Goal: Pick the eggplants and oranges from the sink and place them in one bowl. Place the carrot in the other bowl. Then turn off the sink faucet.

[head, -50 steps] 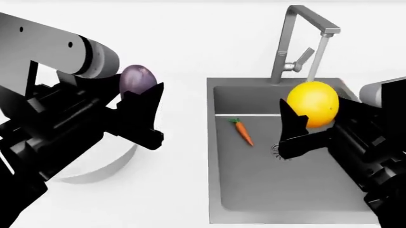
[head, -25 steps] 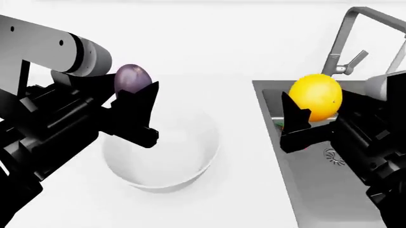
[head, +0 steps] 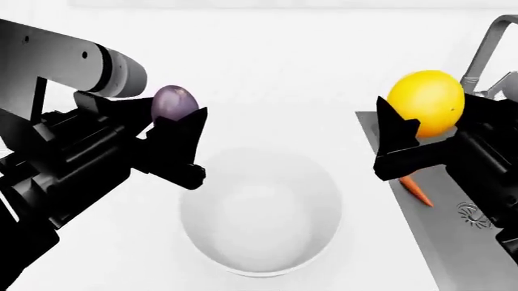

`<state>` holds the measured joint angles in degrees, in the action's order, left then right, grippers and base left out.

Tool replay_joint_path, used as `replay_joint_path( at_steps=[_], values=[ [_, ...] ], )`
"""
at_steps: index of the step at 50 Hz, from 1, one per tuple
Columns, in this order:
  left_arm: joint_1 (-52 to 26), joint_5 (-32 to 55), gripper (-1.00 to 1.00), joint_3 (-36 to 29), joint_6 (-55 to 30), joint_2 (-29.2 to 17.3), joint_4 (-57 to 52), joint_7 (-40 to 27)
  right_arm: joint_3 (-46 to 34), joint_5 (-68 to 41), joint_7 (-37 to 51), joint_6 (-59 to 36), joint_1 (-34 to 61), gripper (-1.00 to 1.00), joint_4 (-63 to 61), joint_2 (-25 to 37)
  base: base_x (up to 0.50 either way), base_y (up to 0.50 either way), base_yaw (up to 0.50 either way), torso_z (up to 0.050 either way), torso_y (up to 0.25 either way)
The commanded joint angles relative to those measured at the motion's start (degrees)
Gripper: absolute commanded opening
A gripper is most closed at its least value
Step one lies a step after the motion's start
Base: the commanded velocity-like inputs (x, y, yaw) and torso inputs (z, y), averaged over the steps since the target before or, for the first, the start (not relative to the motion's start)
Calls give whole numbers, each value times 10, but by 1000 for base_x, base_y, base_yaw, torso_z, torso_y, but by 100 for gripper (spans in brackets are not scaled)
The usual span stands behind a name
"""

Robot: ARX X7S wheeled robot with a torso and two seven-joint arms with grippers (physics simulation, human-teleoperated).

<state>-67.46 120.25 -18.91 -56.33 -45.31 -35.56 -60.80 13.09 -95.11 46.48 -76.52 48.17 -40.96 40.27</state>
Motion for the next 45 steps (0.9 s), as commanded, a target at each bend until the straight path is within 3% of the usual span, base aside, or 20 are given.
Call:
replay_joint_path(
  at_steps=[1, 3, 6, 14, 26, 45],
  values=[
    [-95, 32, -100, -63, -24, 59, 60, 32, -22, -59, 50, 5, 74, -100, 32, 39, 0, 0, 0, 0, 0],
    [-138, 106, -100, -94, -9, 86, 96, 20, -35, -77, 66, 7, 87, -100, 36, 47, 0, 0, 0, 0, 0],
    [-177, 145, -100, -137, -4, 131, 139, 12, -43, -84, 74, 10, 85, -100, 35, 46, 0, 0, 0, 0, 0],
    [-147, 91, -100, -169, -20, 184, 173, 50, -34, -63, 54, 10, 64, -100, 31, 43, 0, 0, 0, 0, 0],
    [-105, -19, -100, -172, -33, 183, 245, 113, -26, -81, 62, 23, 43, -100, 16, 51, 0, 0, 0, 0, 0],
    [-56, -81, -100, -191, -31, 194, 271, 164, -30, -57, 48, 28, 24, -100, 14, 44, 0, 0, 0, 1, 1]
  ],
)
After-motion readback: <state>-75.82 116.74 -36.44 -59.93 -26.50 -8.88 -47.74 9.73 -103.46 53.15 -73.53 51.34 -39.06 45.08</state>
